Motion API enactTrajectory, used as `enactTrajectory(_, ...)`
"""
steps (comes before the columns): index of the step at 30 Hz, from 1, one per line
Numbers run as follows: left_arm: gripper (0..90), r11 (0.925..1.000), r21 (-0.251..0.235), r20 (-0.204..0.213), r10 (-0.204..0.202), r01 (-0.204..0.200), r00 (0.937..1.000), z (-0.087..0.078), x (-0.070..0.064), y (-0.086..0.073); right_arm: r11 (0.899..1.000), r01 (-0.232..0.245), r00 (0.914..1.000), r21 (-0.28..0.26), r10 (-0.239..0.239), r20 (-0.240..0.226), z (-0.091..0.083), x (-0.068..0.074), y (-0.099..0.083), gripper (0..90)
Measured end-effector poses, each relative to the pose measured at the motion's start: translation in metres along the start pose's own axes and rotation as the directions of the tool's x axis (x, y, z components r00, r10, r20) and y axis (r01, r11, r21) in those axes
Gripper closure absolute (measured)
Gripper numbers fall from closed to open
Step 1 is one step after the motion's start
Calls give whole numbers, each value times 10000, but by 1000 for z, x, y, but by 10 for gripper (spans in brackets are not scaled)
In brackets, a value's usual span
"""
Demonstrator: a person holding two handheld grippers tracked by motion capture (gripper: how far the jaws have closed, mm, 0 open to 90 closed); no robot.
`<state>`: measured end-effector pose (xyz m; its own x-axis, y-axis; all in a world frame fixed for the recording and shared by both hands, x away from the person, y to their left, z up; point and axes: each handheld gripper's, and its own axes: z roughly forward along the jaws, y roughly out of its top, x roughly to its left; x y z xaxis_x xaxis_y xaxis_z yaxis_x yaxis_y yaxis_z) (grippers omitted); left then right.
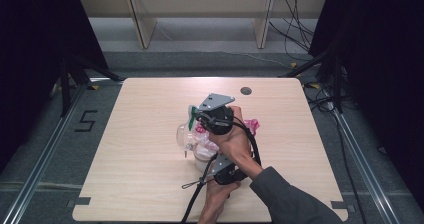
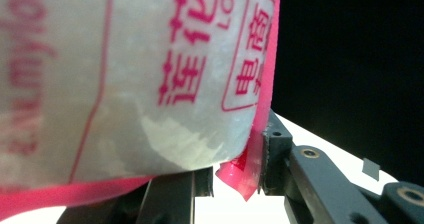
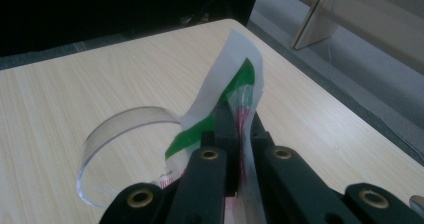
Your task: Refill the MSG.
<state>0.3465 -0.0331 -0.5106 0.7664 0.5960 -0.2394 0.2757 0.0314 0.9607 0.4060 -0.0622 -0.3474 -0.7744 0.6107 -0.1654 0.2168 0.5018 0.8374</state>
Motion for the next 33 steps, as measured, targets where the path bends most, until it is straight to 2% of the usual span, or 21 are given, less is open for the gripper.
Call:
enactTrajectory(1,720,9999,128,64,5,-6,10000,-1,0,0,9998,-162,9998,-76,162,-94,-2,-1,-1,900)
enactTrajectory(2,715,9996,281,80,91,-93,9999,-1,1,0,9999,-20,9999,-133,19,-129,-3,-2,-1,900)
enactTrajectory(3,708,9997,242,105,-43,41,9999,-1,1,-1,9997,-131,9998,-187,129,-135,-5,-3,-1,900)
enactTrajectory(5,695,9990,441,63,62,-64,10000,-2,2,-1,9986,-263,9995,-464,255,-180,-10,-6,-2,900)
enactTrajectory(9,663,9978,661,-52,-30,33,10000,-2,2,-3,9973,-426,9986,-597,405,-353,-18,-10,-6,900)
enactTrajectory(11,650,9968,797,-84,-43,50,10000,-5,2,-3,9939,-730,9971,-826,709,-282,-21,-10,-9,900)
enactTrajectory(14,619,9930,1181,-311,121,-83,9994,-8,0,0,9926,-570,9972,-1071,514,-542,-28,-11,-11,900)
enactTrajectory(15,600,9920,1265,-352,48,-4,9994,-9,0,-1,9922,-579,9973,-1101,524,-523,-30,-11,-12,900)
enactTrajectory(16,586,9915,1300,-356,0,46,9994,-10,0,-1,9895,-831,9949,-1182,756,-664,-31,-11,-13,900)
enactTrajectory(18,584,9942,1012,-309,-339,368,9990,-11,-2,-2,9885,-830,9947,-1268,744,-709,-36,-13,-15,900)
enactTrajectory(20,569,9934,1084,-286,-344,373,9990,-13,-2,-2,9832,-987,9932,-1538,878,-759,-40,-15,-18,900)
enactTrajectory(21,571,9923,1226,-425,-120,171,9990,-15,-3,-2,9782,-1336,9897,-1590,1233,-731,-44,-15,-21,900)
enactTrajectory(22,576,9922,1242,-473,-22,81,9989,-15,-4,-2,9701,-1374,9896,-1999,1258,-701,-46,-19,-24,900)
enactTrajectory(23,574,9926,1215,-449,-27,82,9990,-15,-4,-3,9637,-1731,9838,-2031,1593,-824,-50,-18,-27,900)
enactTrajectory(24,572,9921,1242,-420,-100,151,9991,-16,-3,-4,9628,-1849,9813,-1969,1699,-906,-53,-19,-28,900)
enactTrajectory(27,557,9918,1274,-352,-54,99,9994,-15,-3,-4,9614,-1725,9841,-2142,1590,-788,-59,-20,-32,900)
enactTrajectory(28,555,9930,1182,-426,-38,88,9991,-15,-4,-5,9536,-1838,9816,-2384,1655,-949,-64,-23,-36,900)
enactTrajectory(29,552,9918,1273,-296,-24,61,9996,-15,-4,-5,9514,-1982,9790,-2359,1804,-948,-67,-23,-37,900)
enactTrajectory(30,543,9909,1346,-396,-8,61,9992,-16,-5,-4,9465,-2211,9743,-2352,2039,-956,-70,-23,-39,900)
enactTrajectory(31,535,9897,1433,-448,27,37,9990,-17,-6,-4,9465,-2066,9775,-2478,1887,-945,-71,-25,-42,900)
enactTrajectory(33,522,9878,1557,-405,62,2,9992,-18,-5,-4,9378,-2267,9732,-2631,2070,-1005,-75,-27,-46,900)
